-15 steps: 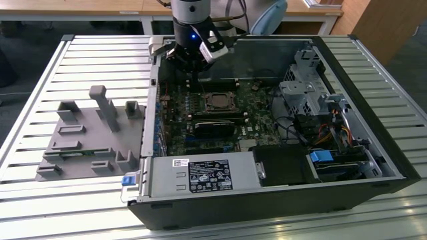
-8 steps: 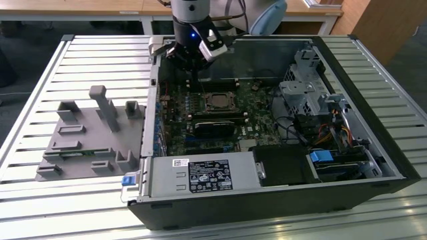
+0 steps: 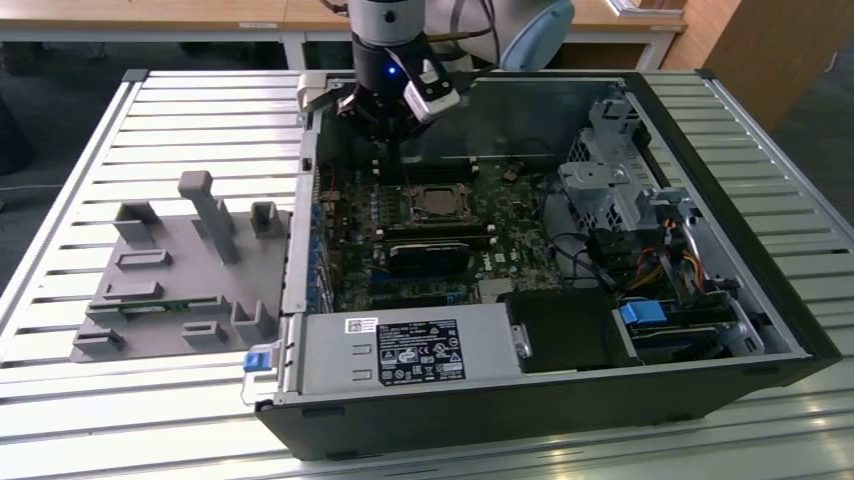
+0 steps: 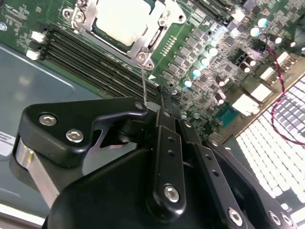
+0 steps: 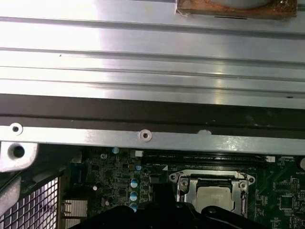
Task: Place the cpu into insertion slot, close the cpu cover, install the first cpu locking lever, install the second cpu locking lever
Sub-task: 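Install the first cpu locking lever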
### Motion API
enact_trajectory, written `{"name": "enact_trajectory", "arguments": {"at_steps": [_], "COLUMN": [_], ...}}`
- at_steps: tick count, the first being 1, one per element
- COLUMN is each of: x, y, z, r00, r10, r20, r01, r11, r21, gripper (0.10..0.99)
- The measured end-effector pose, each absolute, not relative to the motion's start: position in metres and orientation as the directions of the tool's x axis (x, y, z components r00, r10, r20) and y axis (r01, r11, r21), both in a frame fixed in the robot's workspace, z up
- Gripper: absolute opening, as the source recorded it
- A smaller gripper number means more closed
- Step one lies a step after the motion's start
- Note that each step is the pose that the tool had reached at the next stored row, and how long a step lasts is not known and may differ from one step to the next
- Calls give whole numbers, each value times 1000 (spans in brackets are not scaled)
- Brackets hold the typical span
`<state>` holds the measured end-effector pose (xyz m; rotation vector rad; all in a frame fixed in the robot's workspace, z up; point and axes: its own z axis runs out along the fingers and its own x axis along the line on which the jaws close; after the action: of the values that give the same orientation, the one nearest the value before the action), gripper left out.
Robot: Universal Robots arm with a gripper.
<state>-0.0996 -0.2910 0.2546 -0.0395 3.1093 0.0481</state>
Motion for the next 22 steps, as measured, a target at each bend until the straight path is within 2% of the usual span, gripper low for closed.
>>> {"name": "enact_trajectory", "arguments": {"at_steps": [20, 22], "x": [-54, -54], "y": [-289, -289], "z": [250, 250], "r00": [-999, -999], "r10": [-25, -24], "r20": [-31, -31], "r01": [-26, -26], "r11": [999, 998], "r21": [31, 55], "gripper": [106, 106]}}
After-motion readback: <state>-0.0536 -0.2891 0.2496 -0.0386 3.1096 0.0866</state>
